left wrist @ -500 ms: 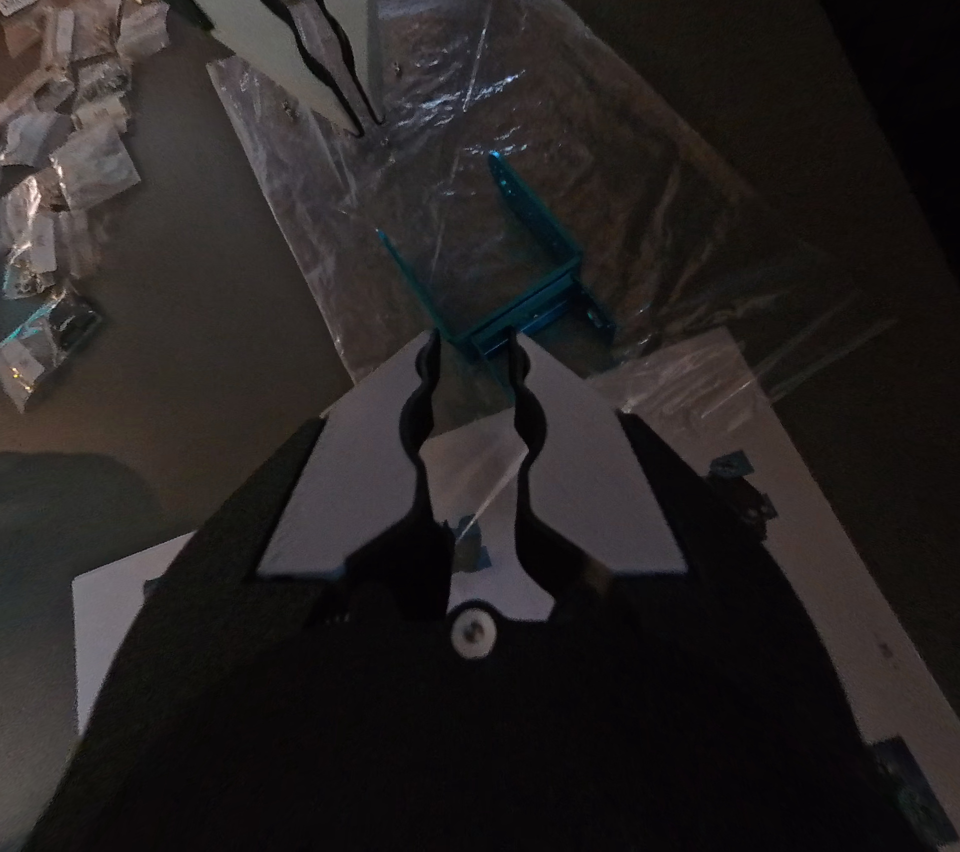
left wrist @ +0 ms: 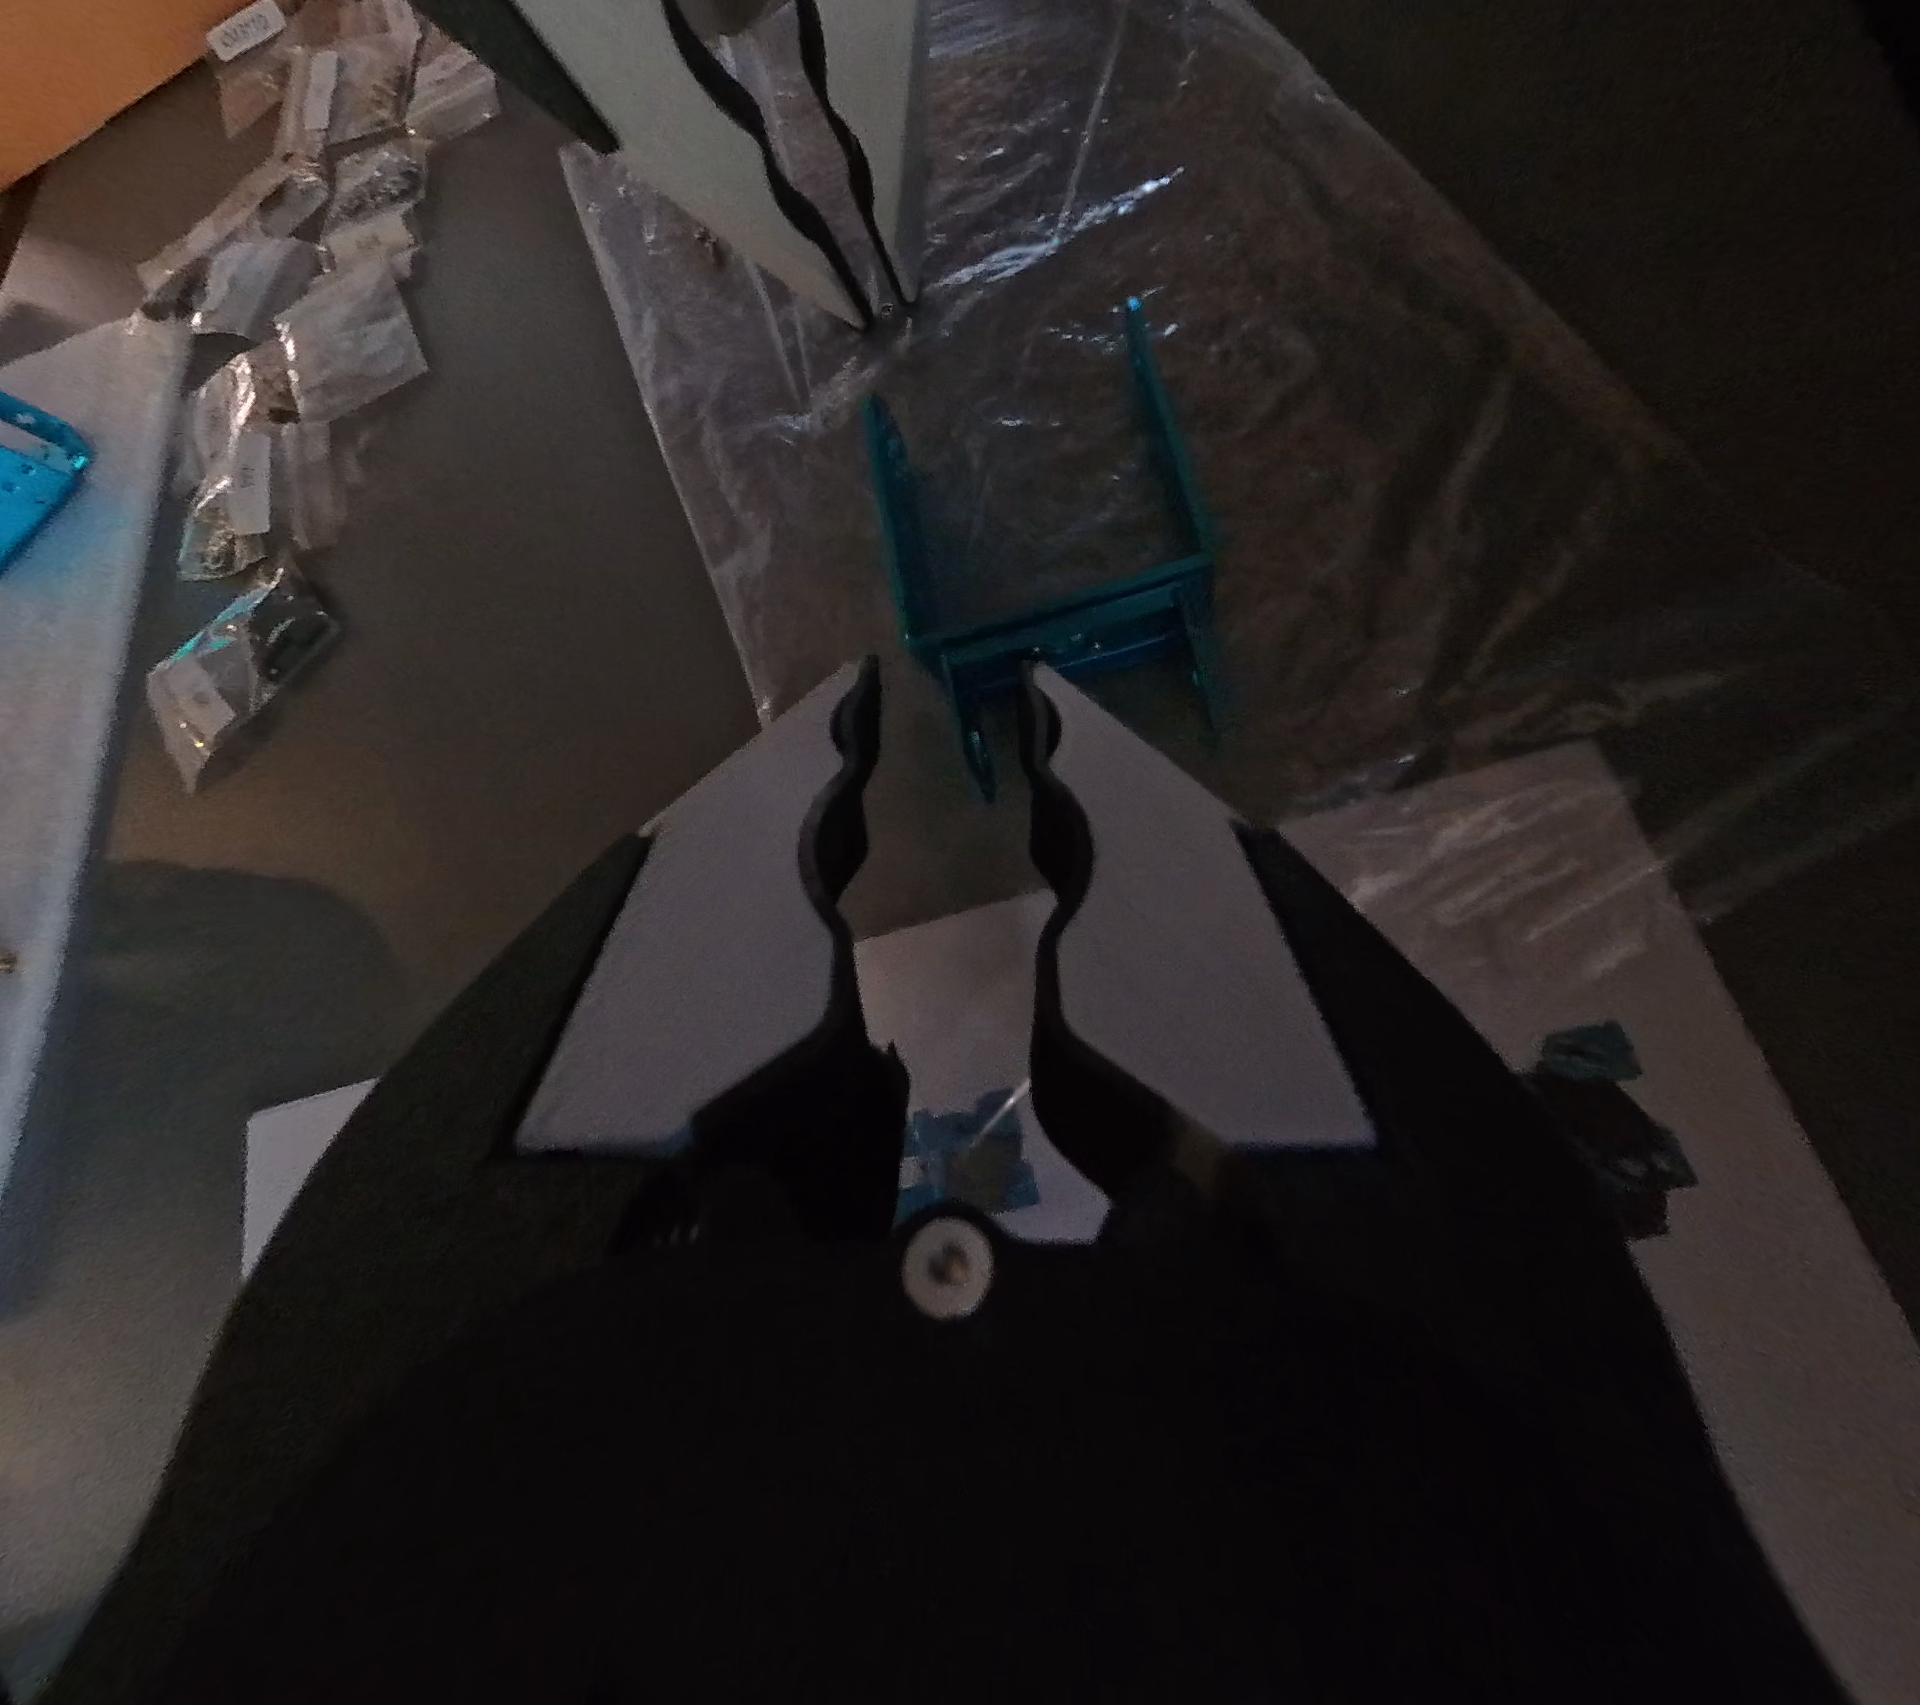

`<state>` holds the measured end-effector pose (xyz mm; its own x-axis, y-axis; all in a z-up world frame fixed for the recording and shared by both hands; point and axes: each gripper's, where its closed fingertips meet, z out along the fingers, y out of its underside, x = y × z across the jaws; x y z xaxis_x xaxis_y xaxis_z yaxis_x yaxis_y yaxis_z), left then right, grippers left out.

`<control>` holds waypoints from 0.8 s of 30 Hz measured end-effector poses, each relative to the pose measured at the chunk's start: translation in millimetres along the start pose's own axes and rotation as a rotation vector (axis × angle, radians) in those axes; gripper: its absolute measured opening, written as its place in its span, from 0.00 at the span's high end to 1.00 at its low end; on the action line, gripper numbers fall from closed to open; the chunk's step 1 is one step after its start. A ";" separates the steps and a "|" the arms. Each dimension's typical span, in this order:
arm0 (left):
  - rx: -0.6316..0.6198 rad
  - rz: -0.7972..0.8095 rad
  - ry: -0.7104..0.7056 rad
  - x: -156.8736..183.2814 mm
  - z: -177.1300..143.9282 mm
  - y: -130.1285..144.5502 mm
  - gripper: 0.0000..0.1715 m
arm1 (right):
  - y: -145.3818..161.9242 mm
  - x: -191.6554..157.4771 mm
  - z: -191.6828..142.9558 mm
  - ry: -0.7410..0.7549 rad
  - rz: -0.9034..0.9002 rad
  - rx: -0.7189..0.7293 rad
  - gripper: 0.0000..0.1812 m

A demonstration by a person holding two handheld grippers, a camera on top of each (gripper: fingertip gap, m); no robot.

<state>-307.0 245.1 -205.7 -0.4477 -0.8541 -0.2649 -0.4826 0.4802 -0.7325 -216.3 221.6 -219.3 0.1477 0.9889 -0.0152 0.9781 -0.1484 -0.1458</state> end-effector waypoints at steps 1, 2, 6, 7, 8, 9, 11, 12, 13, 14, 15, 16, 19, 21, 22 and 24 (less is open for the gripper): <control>0.000 0.000 -0.012 -1.9 0.2 -0.1 0.85 | -0.3 0.3 0.0 0.005 -0.005 0.000 0.97; 0.000 0.001 -0.021 -3.1 0.4 -0.4 0.85 | -0.8 0.3 0.2 0.006 -0.007 0.001 0.98; -0.008 0.010 -0.036 -3.8 0.8 0.5 0.84 | 0.6 2.4 -0.7 0.015 -0.001 0.012 0.98; -0.009 0.012 -0.038 -3.9 -0.1 0.6 0.83 | 1.5 3.8 -1.8 0.022 0.005 0.019 0.98; -0.010 0.013 -0.035 -3.8 -1.7 0.4 0.81 | 2.8 3.9 -3.3 0.022 0.011 0.027 0.99; -0.009 0.014 -0.040 -5.4 -4.4 -0.1 0.80 | 3.0 4.7 -5.9 0.031 0.016 0.044 0.99; 0.005 -0.001 -0.050 -11.4 -13.2 -3.2 0.80 | 0.1 5.6 -11.8 0.050 0.032 0.100 0.99; 0.021 -0.018 -0.046 -14.1 -18.6 -5.8 0.81 | -2.5 2.4 -14.1 0.040 0.039 0.134 0.99; 0.040 -0.039 -0.039 -16.6 -24.4 -8.4 0.81 | -5.5 2.7 -16.0 0.052 0.048 0.171 0.99; 0.059 -0.062 -0.030 -18.8 -29.7 -10.8 0.84 | -8.2 3.7 -17.1 0.068 0.064 0.210 0.99; 0.076 -0.087 -0.010 -18.9 -34.0 -12.6 0.86 | -9.3 3.5 -17.8 0.075 0.085 0.236 0.99; 0.085 -0.112 0.034 -14.6 -36.8 -13.1 0.87 | -12.1 7.9 -19.8 0.113 0.115 0.282 0.99; 0.070 -0.146 0.110 -4.5 -35.7 -10.4 0.88 | -15.3 0.8 -17.6 0.111 0.204 0.381 0.99; 0.042 -0.133 0.127 0.7 -33.1 -8.9 0.88 | -7.4 -6.6 -10.9 0.101 0.259 0.379 0.99; 0.039 -0.126 0.112 -1.0 -32.3 -10.1 0.88 | -5.9 -9.4 -9.3 0.100 0.285 0.397 0.99; 0.060 -0.180 0.073 -10.8 -32.3 -15.3 0.88 | -3.9 -12.0 -5.9 0.116 0.326 0.419 0.99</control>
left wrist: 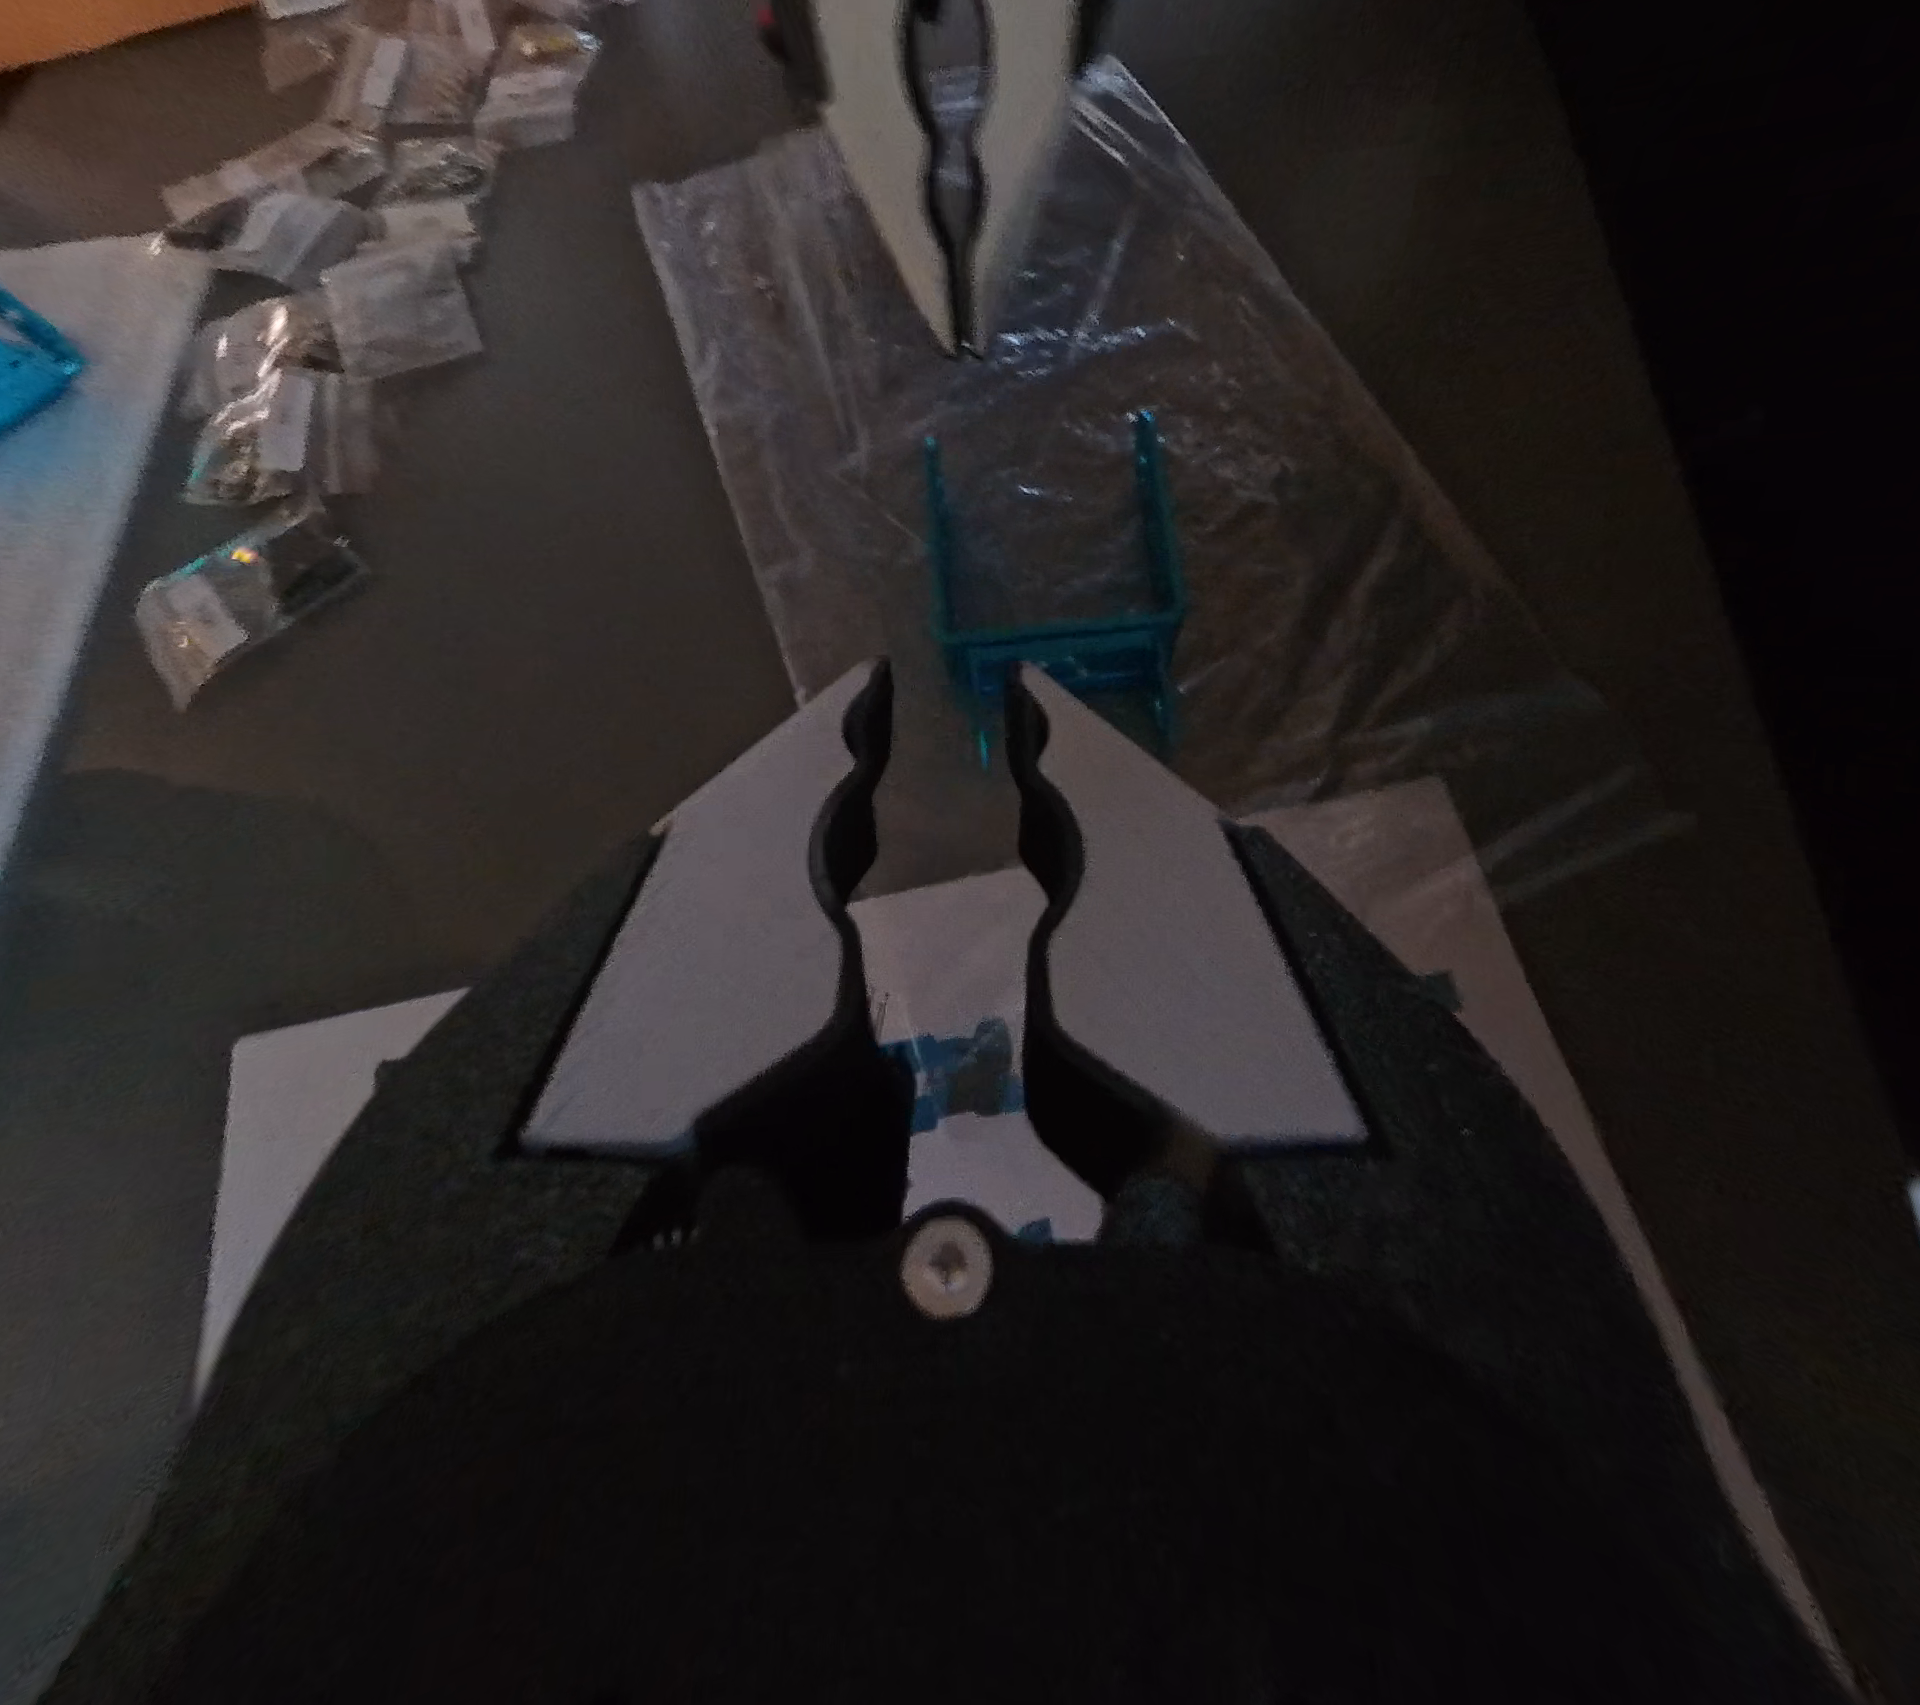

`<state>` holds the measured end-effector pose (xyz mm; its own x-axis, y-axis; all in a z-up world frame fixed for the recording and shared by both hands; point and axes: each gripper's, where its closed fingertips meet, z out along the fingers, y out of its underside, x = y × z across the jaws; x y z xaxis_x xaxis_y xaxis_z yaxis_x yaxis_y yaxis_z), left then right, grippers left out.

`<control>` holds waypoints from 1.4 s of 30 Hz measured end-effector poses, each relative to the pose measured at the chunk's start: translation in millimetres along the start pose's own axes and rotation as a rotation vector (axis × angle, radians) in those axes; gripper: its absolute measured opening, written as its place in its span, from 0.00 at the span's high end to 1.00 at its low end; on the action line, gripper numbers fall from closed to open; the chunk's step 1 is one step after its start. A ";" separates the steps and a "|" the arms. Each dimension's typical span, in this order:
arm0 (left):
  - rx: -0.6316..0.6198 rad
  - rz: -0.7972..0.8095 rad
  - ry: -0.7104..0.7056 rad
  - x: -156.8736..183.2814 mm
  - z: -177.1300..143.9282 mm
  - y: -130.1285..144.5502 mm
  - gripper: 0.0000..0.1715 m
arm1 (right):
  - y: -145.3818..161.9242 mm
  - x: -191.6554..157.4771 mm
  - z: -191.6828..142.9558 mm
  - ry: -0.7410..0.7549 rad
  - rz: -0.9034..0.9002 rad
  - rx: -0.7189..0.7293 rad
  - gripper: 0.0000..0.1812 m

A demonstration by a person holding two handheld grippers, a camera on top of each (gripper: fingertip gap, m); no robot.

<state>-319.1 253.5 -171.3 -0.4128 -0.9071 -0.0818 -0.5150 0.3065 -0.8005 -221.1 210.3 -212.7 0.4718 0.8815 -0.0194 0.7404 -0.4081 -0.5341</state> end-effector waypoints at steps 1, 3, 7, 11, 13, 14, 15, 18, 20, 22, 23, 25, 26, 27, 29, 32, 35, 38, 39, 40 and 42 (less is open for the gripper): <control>0.006 -0.059 -0.013 -4.6 -1.6 -3.0 0.88 | 2.2 -2.0 0.8 0.009 -0.003 0.003 0.99; 0.033 -0.201 -0.059 -14.1 -8.8 -11.9 0.87 | 8.6 0.5 -0.8 0.067 -0.033 -0.004 0.99; 0.136 -0.435 -0.211 -16.2 -24.9 -29.4 0.84 | 11.8 -0.1 -3.0 0.077 -0.045 0.008 0.98; 0.234 -0.516 -0.381 7.6 -32.6 -45.2 0.83 | 12.0 -2.5 -14.3 0.064 -0.056 0.037 0.94; 0.223 -0.521 -0.535 15.8 -34.5 -40.5 0.83 | 12.0 -6.1 -27.3 0.050 -0.098 0.049 0.94; 0.223 -0.533 -0.608 19.5 -35.2 -37.7 0.83 | 15.8 -9.5 -33.3 0.022 -0.129 0.031 0.95; 0.228 -0.553 -0.659 24.5 -34.3 -36.1 0.83 | 20.3 -14.8 -38.6 -0.029 -0.168 0.007 0.94; 0.276 -0.615 -0.728 40.7 -28.1 -37.1 0.83 | 21.1 -10.4 -44.6 -0.101 -0.324 -0.033 0.80; 0.291 -0.634 -0.756 47.6 -26.7 -36.8 0.83 | 15.7 -2.0 -36.8 -0.120 -0.418 -0.086 0.82; 0.259 -0.656 -0.768 52.4 -25.5 -31.3 0.83 | 11.0 1.4 -25.3 -0.150 -0.487 -0.162 0.84; 0.251 -0.665 -0.783 52.6 -27.0 -28.7 0.83 | 11.0 0.6 -21.0 -0.169 -0.522 -0.209 0.87; 0.256 -0.670 -0.781 54.2 -27.5 -27.7 0.83 | 8.7 0.3 -14.5 -0.174 -0.586 -0.262 0.90; 0.255 -0.667 -0.784 54.4 -28.1 -27.4 0.83 | 7.0 -0.9 -13.1 -0.180 -0.609 -0.270 0.92; 0.252 -0.664 -0.792 53.9 -29.0 -27.0 0.83 | 5.8 -3.5 -12.6 -0.193 -0.622 -0.274 0.94; 0.249 -0.662 -0.798 53.5 -29.6 -27.2 0.83 | 2.9 -4.4 -10.9 -0.192 -0.622 -0.273 0.94; 0.252 -0.652 -0.777 57.1 -25.6 -28.9 0.83 | 4.6 -4.7 -7.3 -0.195 -0.618 -0.269 0.96; 0.229 -0.654 -0.777 60.5 -22.7 -23.4 0.83 | 10.9 -0.9 -4.3 -0.190 -0.604 -0.290 0.96; 0.243 -0.662 -0.777 64.4 -21.7 -21.7 0.83 | 11.9 1.7 -3.8 -0.184 -0.602 -0.286 0.96; 0.253 -0.666 -0.779 65.0 -22.0 -21.9 0.83 | 13.4 0.9 -4.3 -0.195 -0.598 -0.297 0.96; 0.261 -0.672 -0.784 65.3 -22.5 -21.7 0.83 | 13.4 1.3 -4.4 -0.192 -0.601 -0.304 0.96; 0.275 -0.681 -0.796 64.9 -24.1 -21.2 0.83 | 13.6 -0.1 -4.5 -0.192 -0.620 -0.312 0.96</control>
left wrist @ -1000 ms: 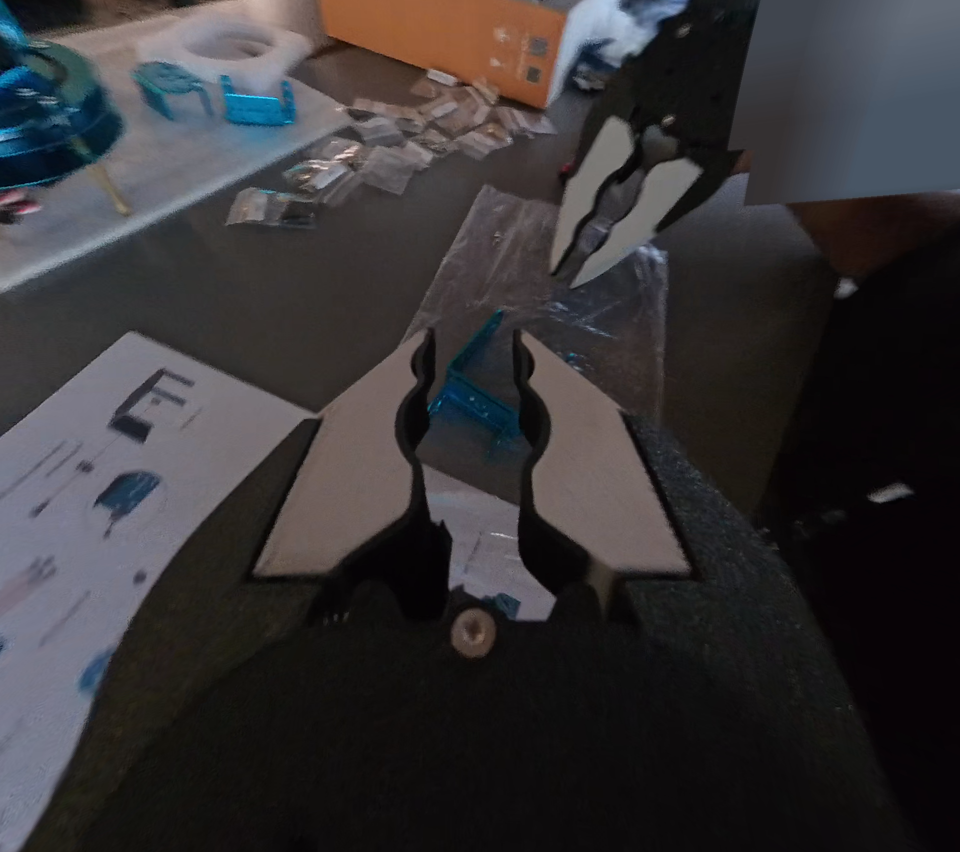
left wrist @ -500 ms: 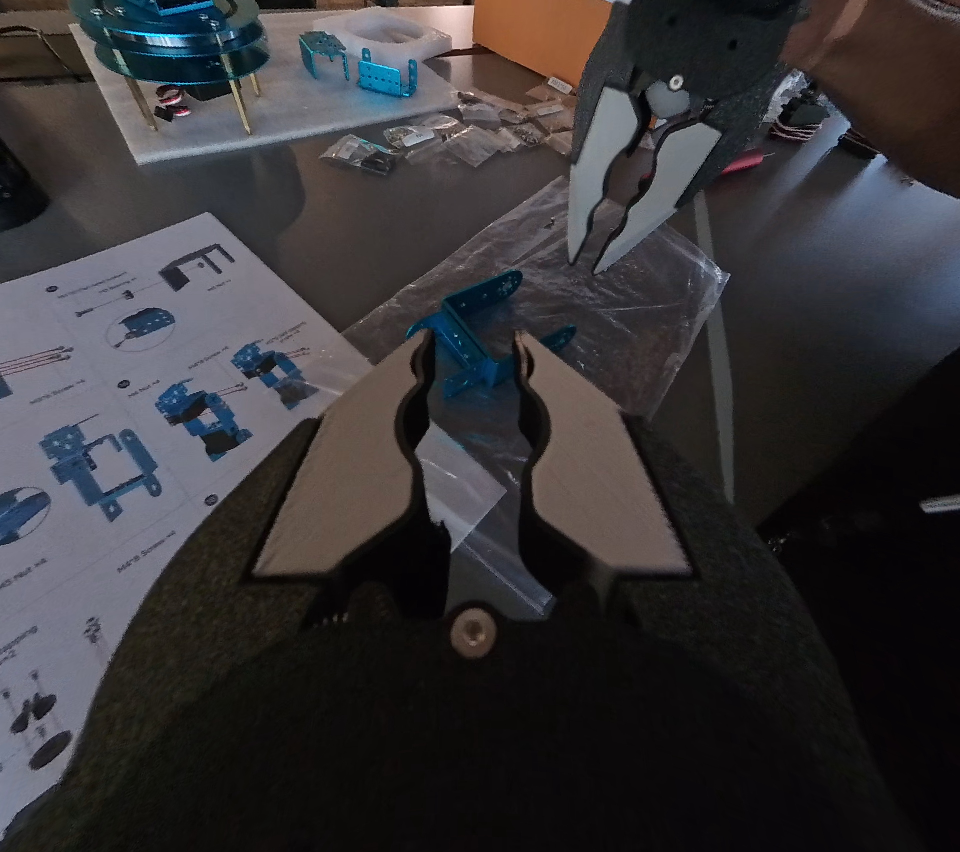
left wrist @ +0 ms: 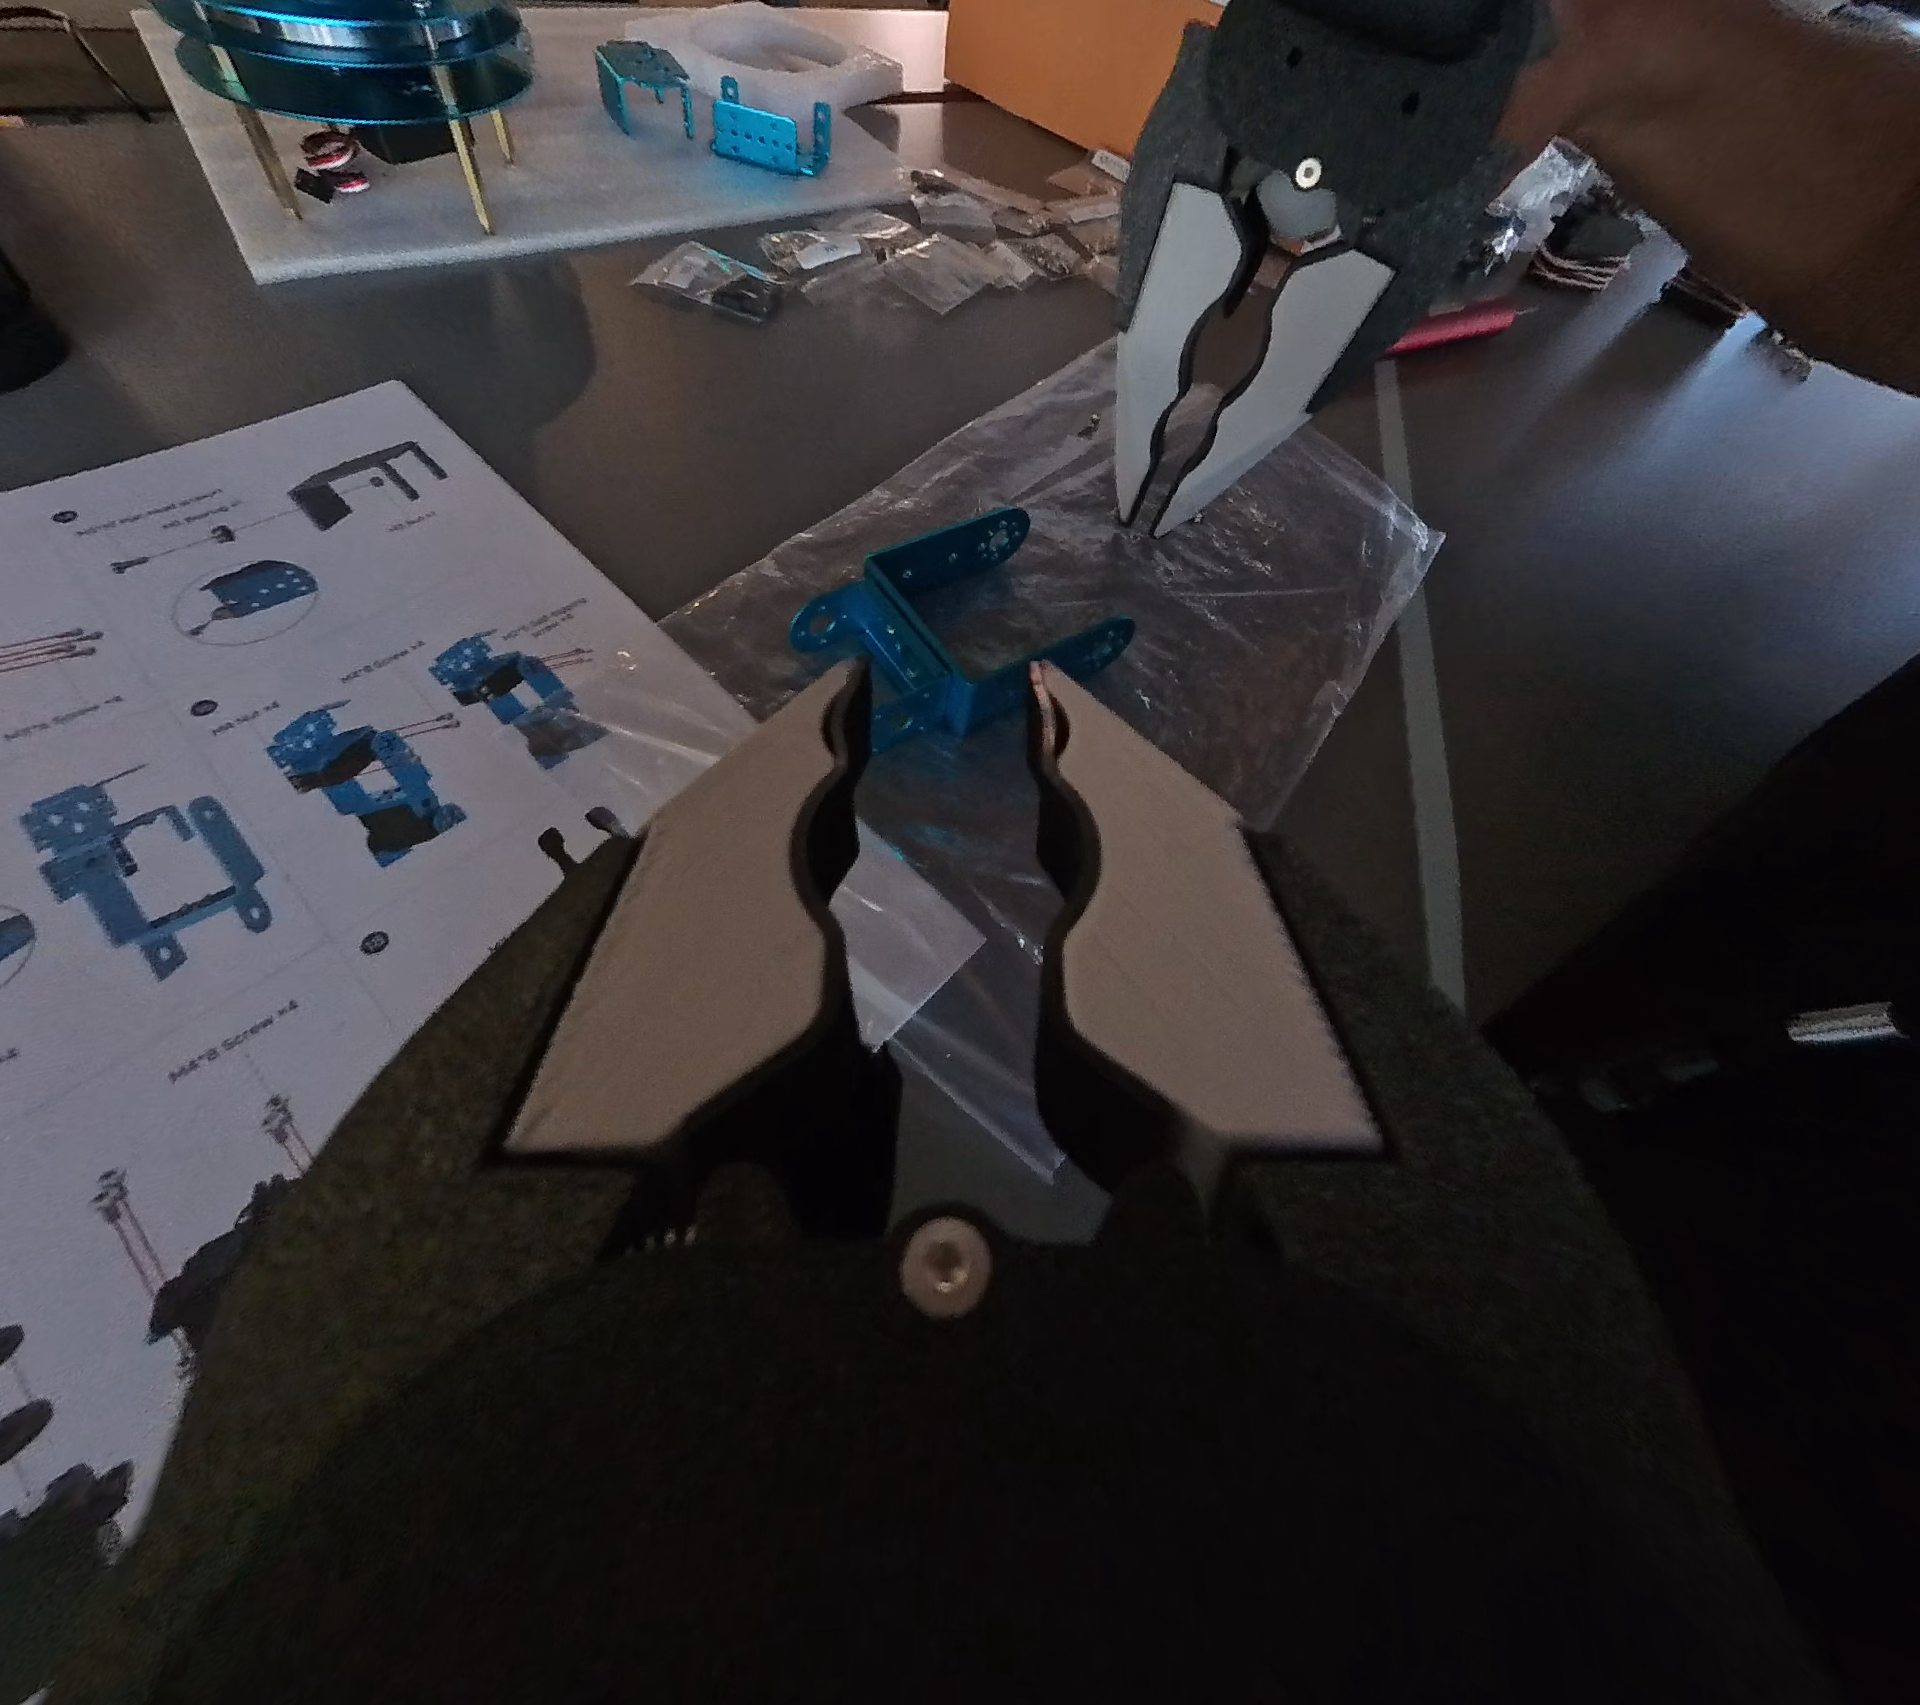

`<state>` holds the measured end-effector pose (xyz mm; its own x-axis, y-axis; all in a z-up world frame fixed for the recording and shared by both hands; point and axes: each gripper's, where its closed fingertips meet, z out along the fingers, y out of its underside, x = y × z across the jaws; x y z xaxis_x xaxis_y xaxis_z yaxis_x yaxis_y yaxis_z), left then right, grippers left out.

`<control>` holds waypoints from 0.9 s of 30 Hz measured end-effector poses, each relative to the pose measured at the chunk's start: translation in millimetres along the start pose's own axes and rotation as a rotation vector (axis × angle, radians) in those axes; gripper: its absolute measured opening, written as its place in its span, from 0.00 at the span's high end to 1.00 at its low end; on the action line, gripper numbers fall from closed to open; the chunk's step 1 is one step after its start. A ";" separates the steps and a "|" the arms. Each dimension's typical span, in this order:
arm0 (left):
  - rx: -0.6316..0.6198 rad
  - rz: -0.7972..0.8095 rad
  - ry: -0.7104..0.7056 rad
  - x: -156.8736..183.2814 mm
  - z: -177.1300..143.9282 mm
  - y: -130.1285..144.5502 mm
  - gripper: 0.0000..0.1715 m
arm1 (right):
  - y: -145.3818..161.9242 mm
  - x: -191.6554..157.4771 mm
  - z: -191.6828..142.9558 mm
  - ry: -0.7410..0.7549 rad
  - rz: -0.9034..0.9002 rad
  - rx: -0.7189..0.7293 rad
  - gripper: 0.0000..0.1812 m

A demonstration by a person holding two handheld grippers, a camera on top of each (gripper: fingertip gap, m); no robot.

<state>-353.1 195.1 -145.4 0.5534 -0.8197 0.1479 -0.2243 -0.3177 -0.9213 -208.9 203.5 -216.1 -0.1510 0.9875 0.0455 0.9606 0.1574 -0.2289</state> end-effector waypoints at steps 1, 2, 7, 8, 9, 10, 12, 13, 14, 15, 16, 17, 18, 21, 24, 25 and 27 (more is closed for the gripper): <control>0.006 -0.005 0.001 0.0 -0.3 -0.2 0.83 | -0.5 0.0 0.6 0.002 -0.005 -0.008 0.96; 0.010 -0.008 0.001 0.0 -0.3 -0.4 0.83 | -1.0 -0.1 1.2 0.002 -0.010 -0.015 0.96; 0.001 -0.001 -0.004 -1.4 -0.2 0.9 0.83 | -1.7 -1.7 3.3 -0.035 -0.006 -0.043 0.98; -0.002 0.004 -0.006 -1.4 -0.7 1.2 0.83 | -1.6 -2.1 3.4 -0.042 -0.002 -0.048 0.98; -0.005 0.009 -0.008 -1.3 -1.1 1.7 0.83 | -1.6 -2.2 3.5 -0.041 -0.003 -0.052 0.98; -0.007 0.013 -0.011 -1.5 -1.6 2.3 0.83 | -1.5 -2.4 3.4 -0.038 -0.006 -0.057 0.99; -0.010 0.014 -0.016 -1.9 -2.4 3.5 0.83 | -1.6 -2.6 3.5 -0.033 0.000 -0.062 0.99; -0.011 0.014 -0.016 -1.5 -2.5 4.1 0.83 | -1.4 -2.7 3.4 -0.032 0.006 -0.062 0.99; -0.011 0.013 -0.014 -1.1 -2.3 4.5 0.83 | -1.5 -2.7 3.4 -0.031 0.016 -0.057 0.99; -0.011 0.013 -0.012 -0.8 -1.8 4.7 0.83 | -1.5 -3.1 3.3 -0.033 0.027 -0.049 0.99; -0.011 0.012 -0.008 -0.2 -1.1 5.1 0.83 | -0.9 -3.7 2.7 -0.035 0.034 -0.042 1.00; -0.013 0.012 -0.003 0.3 -0.1 5.6 0.83 | -0.4 -3.1 1.6 -0.028 0.040 -0.031 1.00; -0.016 0.013 -0.001 0.2 1.1 5.9 0.83 | 0.0 -2.6 0.1 -0.022 0.052 -0.017 1.00; -0.029 0.019 0.001 -1.0 5.1 7.2 0.83 | 2.9 -3.3 -3.0 -0.011 0.099 0.020 1.00; -0.040 0.024 0.009 -1.5 9.2 7.0 0.83 | 2.0 -3.1 -5.7 0.012 0.136 0.051 1.00; -0.041 0.027 0.011 -1.8 10.4 6.3 0.83 | 2.4 -3.2 -6.0 0.012 0.146 0.045 1.00; -0.045 0.033 0.012 -2.6 12.9 4.5 0.83 | 2.0 -4.3 -5.7 0.000 0.151 0.022 0.97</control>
